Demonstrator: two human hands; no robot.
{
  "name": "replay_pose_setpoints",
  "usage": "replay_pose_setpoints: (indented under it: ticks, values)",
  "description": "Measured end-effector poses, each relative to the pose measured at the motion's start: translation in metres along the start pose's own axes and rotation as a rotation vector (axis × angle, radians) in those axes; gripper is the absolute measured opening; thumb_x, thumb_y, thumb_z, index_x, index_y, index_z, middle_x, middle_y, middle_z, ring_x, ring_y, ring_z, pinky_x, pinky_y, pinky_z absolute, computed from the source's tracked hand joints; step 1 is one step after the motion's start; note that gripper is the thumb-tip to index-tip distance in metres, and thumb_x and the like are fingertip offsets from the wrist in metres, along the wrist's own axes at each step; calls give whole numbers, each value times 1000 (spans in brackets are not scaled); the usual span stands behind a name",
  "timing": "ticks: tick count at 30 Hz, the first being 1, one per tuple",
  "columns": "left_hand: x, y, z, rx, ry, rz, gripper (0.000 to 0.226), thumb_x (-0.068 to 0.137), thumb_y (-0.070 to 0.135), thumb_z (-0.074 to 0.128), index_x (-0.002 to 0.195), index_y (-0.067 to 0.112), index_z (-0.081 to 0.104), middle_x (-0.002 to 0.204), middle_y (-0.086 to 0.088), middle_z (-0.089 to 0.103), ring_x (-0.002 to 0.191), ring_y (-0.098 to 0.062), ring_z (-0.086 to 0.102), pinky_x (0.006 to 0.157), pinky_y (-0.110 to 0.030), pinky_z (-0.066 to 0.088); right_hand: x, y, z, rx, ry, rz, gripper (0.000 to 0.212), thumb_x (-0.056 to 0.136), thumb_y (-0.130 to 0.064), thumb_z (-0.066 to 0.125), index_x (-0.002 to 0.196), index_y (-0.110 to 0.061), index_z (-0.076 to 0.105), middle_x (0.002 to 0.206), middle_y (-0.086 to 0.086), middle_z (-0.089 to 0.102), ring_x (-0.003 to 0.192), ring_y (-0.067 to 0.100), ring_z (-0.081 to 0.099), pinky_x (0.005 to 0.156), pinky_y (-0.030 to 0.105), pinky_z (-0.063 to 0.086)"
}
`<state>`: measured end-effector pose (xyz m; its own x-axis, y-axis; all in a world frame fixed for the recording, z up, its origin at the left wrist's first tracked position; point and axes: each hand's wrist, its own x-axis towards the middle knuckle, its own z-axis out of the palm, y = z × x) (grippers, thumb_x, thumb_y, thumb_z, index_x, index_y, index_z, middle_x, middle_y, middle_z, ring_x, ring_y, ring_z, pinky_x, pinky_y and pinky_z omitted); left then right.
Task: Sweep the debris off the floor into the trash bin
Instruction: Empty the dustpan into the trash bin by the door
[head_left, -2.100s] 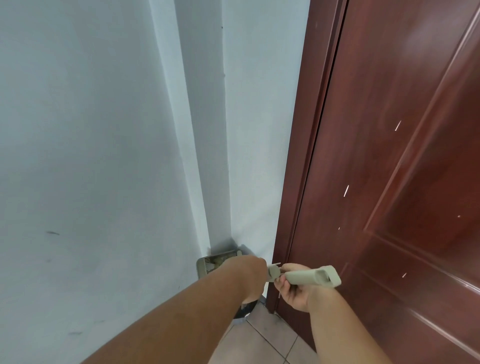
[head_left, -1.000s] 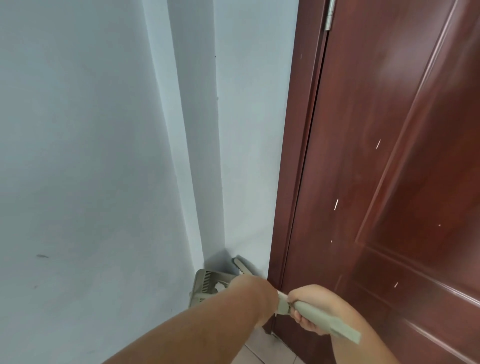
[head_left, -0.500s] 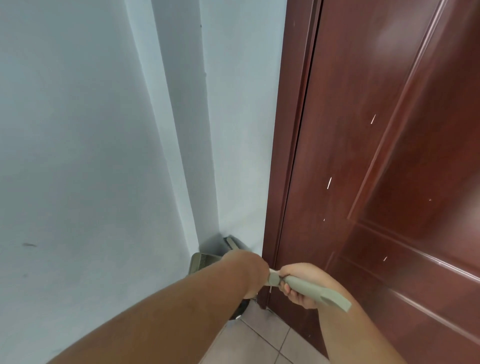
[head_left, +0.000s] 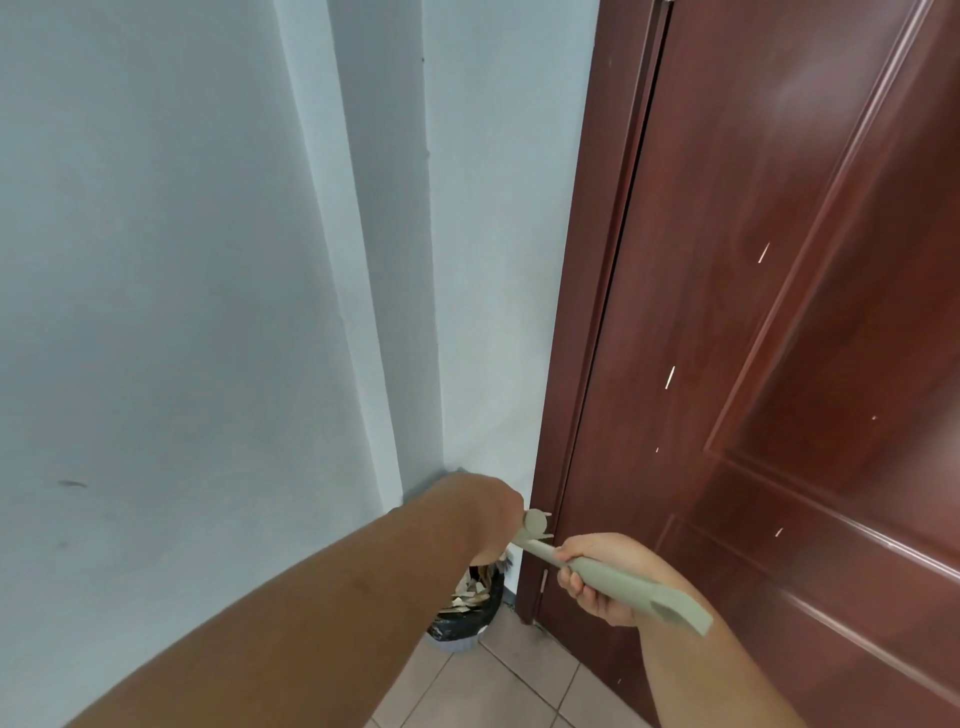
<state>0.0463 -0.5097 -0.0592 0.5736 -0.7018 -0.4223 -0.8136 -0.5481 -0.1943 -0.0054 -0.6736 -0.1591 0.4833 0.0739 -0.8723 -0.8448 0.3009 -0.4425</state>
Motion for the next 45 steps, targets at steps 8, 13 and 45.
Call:
replay_pose_setpoints:
  ticks: [8, 13, 45]
  values:
    - [8, -9, -7, -74, 68, -74, 25, 88, 8, 51, 113, 6, 56, 96, -9, 61, 74, -20, 48, 62, -30, 36, -16, 7, 19, 19, 41, -65, 13, 89, -13, 56, 79, -4, 53, 49, 3, 54, 32, 8, 52, 30, 14, 42]
    - [13, -13, -7, -105, 43, -87, 25, 86, 5, 52, 111, 5, 57, 80, -4, 51, 73, -19, 49, 65, -29, 39, -26, 10, 12, 153, -9, -93, 16, 90, -11, 55, 76, -4, 51, 50, 4, 52, 30, 9, 50, 27, 14, 40]
    - [49, -74, 29, -1207, -596, -235, 24, 88, 30, 52, 74, 12, 49, 66, -1, 50, 57, -14, 52, 63, -23, 45, 44, -29, 63, 448, -123, -81, 14, 90, -4, 51, 77, 0, 52, 41, 13, 52, 27, 17, 54, 25, 19, 43]
